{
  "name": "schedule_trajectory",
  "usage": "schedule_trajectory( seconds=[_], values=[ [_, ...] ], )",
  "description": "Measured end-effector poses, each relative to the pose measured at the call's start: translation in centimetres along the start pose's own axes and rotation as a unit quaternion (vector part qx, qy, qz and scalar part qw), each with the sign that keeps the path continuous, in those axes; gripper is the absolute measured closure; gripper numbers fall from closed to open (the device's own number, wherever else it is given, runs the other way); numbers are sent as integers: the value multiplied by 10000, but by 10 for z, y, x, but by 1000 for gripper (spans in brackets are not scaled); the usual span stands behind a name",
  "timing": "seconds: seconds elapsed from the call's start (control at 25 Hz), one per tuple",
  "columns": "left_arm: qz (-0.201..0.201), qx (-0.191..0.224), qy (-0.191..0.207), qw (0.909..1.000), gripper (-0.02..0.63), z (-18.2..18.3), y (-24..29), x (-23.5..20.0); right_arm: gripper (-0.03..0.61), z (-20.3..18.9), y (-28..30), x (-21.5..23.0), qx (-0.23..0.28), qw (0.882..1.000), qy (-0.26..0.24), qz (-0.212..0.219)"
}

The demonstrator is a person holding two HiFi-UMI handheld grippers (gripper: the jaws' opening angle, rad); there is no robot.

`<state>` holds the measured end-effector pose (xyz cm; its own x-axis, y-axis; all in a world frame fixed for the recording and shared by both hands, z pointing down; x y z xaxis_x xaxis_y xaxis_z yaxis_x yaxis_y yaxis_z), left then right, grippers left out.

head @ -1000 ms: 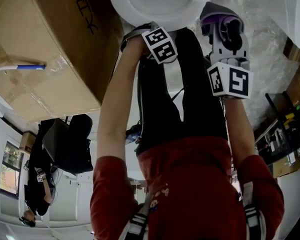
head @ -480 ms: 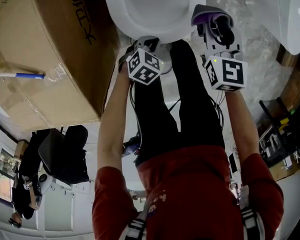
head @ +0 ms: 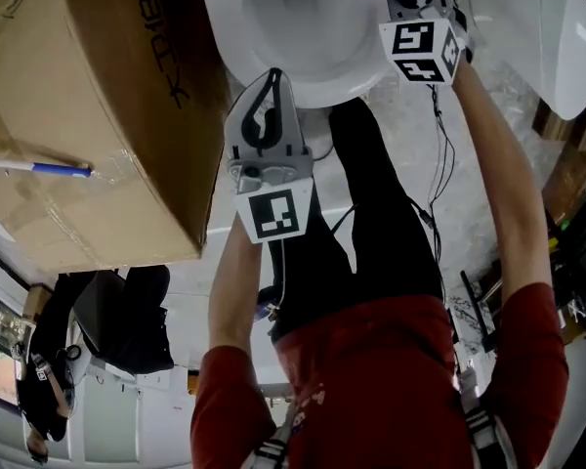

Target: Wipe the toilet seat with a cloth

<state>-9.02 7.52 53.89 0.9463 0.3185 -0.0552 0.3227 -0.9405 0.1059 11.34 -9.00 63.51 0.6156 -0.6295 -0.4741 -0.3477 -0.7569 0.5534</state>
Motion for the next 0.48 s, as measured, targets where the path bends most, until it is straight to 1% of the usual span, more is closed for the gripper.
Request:
schedule_trajectory(
  seconds=[0.12, 0.24, 0.36, 0.48],
  values=[
    [21, 178, -52, 9998, 600, 5, 7, 0, 482, -2, 41, 7, -209, 9951, -945, 203],
    [-43, 128, -118, 9998, 600, 2, 12, 5, 482, 0, 72, 12, -318, 9865, -1563, 379],
    [-30, 40, -51, 10000, 600, -2, 14, 9, 482, -4, 96, 10, -568, 9771, -1964, 582],
    [-7, 47, 57, 10000, 600, -4, 16, 9, 483, -9, 108, 6, -750, 9701, -2158, 824]
  ],
)
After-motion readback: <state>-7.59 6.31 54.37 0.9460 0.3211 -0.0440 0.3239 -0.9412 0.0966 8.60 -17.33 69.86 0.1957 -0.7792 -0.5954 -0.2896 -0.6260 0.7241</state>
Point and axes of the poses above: the fingertips, and each gripper's own axes: y forward along the fingers, x to its right, z out of its top, the point moved 5 cm from there along -y, backward along the fingers, and after that the axes turned 13 degrees about x, right-handed, at the moved point
